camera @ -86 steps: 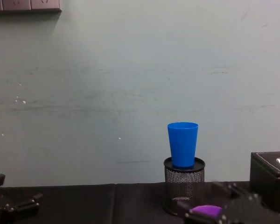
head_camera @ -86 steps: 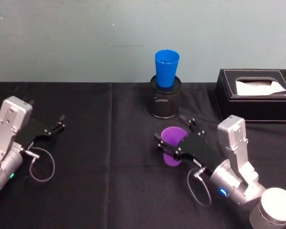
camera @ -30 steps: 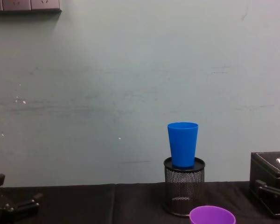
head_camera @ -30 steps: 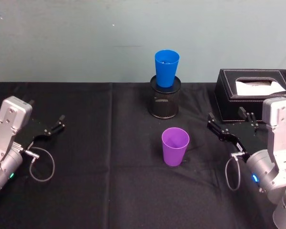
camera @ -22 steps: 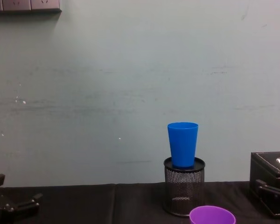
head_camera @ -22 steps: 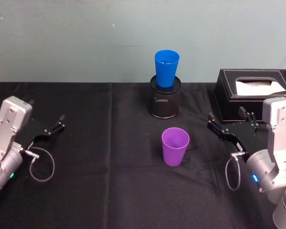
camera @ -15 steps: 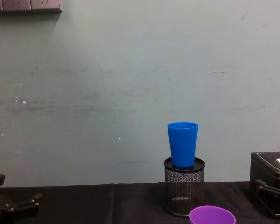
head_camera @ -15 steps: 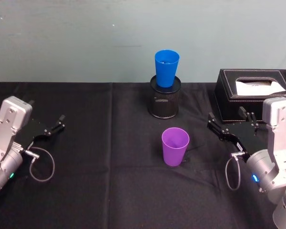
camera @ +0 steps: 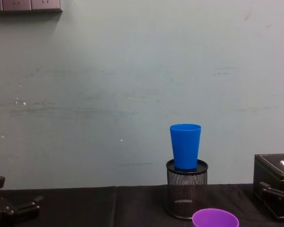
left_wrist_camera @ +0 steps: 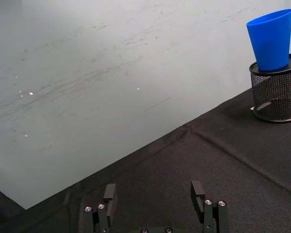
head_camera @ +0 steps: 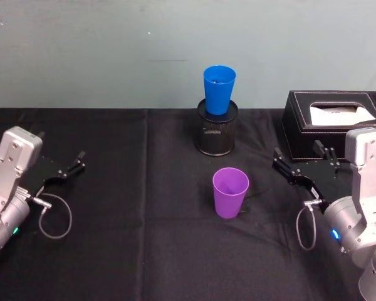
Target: Pick up one cup with a gripper and tap it against the other cup.
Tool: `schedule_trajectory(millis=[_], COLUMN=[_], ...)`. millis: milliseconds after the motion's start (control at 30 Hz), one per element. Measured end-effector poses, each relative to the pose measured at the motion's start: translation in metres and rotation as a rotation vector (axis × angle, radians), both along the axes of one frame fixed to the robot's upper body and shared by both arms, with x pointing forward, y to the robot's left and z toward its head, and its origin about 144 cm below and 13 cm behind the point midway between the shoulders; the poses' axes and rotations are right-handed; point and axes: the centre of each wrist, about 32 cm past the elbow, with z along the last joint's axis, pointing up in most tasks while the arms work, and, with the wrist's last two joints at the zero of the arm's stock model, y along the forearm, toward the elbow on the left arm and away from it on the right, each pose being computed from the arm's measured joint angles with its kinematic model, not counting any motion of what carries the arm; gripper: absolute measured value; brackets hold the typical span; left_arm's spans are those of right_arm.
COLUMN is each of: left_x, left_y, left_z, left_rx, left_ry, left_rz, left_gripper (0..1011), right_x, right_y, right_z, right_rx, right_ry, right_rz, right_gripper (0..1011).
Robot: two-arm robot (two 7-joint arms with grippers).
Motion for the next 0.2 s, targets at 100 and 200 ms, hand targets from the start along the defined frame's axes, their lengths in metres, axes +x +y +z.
schedule_trajectory(millis=[100,200], left_x=[0.0000,0.0000], left_y=[0.0000,0.0000], left_z=[0.0000,0.0000], left_rx=[0.000,0.000], left_ry=[0.000,0.000], left_rz=[0.000,0.000], left_gripper=[1000,1000], right_x=[0.0000,0.0000], right_y=[0.0000,0.0000], right_z=[0.0000,0.0000], right_rx=[0.000,0.000], right_ry=[0.000,0.000], right_rz=[0.000,0.000], right_gripper=[1000,1000])
